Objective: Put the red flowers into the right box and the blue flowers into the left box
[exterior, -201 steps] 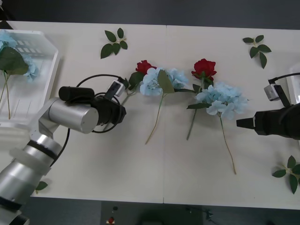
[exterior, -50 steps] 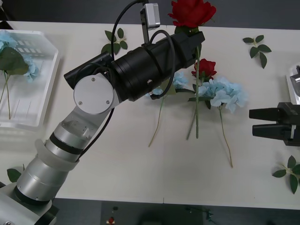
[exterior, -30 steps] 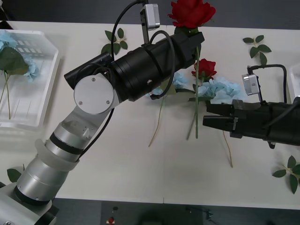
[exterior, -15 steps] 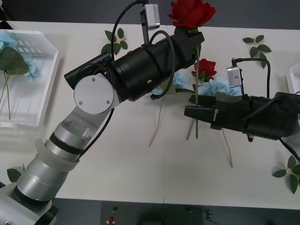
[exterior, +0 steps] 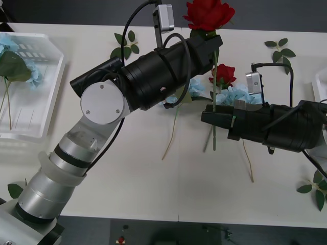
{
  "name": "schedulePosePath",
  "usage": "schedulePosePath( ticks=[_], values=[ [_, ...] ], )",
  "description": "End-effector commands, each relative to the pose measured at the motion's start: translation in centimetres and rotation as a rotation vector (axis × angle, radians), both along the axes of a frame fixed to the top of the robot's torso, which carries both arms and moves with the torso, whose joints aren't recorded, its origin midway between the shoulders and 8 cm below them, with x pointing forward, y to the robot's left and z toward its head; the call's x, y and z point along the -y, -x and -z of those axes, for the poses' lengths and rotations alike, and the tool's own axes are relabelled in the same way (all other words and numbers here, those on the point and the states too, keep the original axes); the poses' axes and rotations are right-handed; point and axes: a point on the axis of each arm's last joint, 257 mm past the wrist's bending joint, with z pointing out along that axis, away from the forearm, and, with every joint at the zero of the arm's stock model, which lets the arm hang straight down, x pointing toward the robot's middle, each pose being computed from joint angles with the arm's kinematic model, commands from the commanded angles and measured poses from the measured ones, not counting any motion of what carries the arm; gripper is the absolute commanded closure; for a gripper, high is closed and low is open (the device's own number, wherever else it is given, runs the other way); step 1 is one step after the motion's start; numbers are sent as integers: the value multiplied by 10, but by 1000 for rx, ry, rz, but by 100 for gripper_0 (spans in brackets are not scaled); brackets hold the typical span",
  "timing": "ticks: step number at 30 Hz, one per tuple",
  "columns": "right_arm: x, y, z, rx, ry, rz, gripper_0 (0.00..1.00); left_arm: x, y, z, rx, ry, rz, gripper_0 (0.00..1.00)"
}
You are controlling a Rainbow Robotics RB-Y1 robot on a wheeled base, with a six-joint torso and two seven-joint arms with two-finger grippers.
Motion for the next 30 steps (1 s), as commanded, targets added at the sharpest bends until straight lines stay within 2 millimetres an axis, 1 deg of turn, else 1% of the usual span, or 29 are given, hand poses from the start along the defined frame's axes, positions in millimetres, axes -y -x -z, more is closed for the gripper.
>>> schedulePosePath(
  ticks=[1,8,9,11,13,15,16,18,22,24,26,29,30],
  values=[
    [-6,-2,-20,19,-19,-11,100,-6,-2,-14,38,16,-20,100],
    [-7,-2,-22,16,-25,-13,100,-7,-2,-13,40,12,-22,100],
    [-8,-3,-24,18,-25,-14,100,-8,-3,-13,38,12,-22,95],
    [-8,-3,-24,16,-26,-14,100,-9,-3,-12,40,8,-23,41],
    [-8,-3,-24,15,-28,-14,100,-11,-4,-10,32,8,-24,23],
    [-8,-2,-24,14,-29,-14,100,-16,-5,-6,21,8,-23,19],
    [-8,-2,-24,14,-29,-14,100,-18,-5,-4,17,5,-25,19],
    [-9,-2,-24,16,-30,-15,100,-29,-10,7,13,-21,-42,19],
    [-8,-2,-24,11,-30,-15,100,-61,-23,43,19,-142,-92,19],
    [-9,-2,-24,12,-30,-16,100,-77,-25,55,11,-192,-91,19],
    [-8,-2,-24,10,-30,-15,100,-96,-26,64,-9,-237,-78,19],
    [-9,-1,-24,9,-32,-19,100,-127,-29,72,-27,-324,-59,19],
    [-7,-2,-24,8,-28,-14,100,-142,-31,76,-43,-358,-49,19]
  ],
)
